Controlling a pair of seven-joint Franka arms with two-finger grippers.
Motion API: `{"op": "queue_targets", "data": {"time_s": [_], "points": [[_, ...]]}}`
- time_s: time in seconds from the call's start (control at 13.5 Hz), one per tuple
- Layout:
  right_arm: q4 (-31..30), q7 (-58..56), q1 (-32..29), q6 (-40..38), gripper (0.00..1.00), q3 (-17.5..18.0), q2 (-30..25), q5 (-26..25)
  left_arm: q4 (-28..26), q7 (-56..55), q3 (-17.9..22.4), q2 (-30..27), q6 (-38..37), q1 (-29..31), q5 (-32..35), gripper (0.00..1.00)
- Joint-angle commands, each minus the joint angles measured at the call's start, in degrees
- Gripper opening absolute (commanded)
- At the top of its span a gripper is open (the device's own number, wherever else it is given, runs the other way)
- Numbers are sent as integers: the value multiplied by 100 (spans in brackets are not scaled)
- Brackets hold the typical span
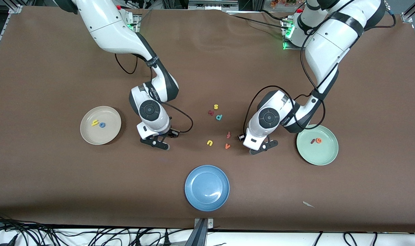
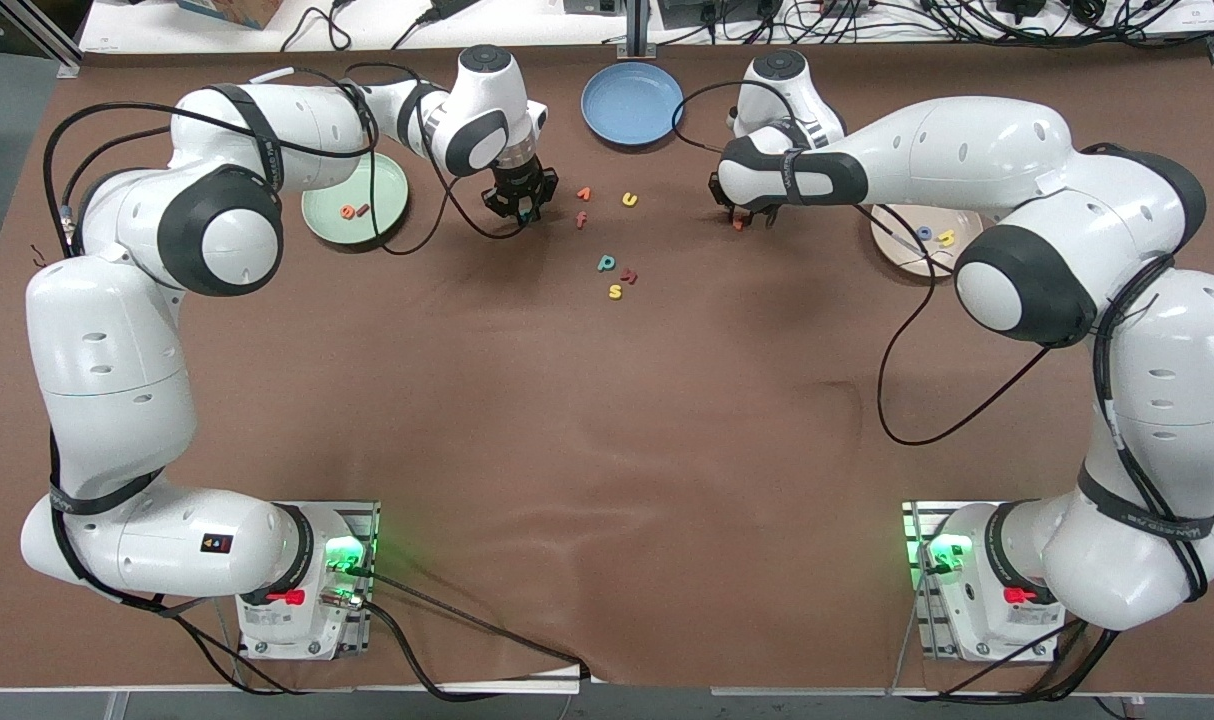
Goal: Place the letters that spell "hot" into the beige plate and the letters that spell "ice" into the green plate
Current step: 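Close the left gripper on the teal c while the right gripper grasps the s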
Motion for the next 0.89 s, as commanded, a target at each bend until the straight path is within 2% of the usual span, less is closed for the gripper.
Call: {"op": "queue_targets", "data": {"time_s": [0.0,0.22,0.44,0.67,0.81], "points": [[-33,79,19,-98,14,-2,-104,55,79,-64,88,54,-19,-76,67,28],[-33,53,19,-115,0,-10,-165,55,70,-64,88,54,-19,-67,216,25],[2,0,10,-369,0,-37,-270,46,70,-64,88,54,-19,-67,217,21],[116,-568,-77,-1474,0,-352,-770,72,70,-64,88,46,-28,-67,217,16],[108,-1279,-410,-2116,0,-397,-1104,72,70,-55,79,37,-37,-67,217,13]]}}
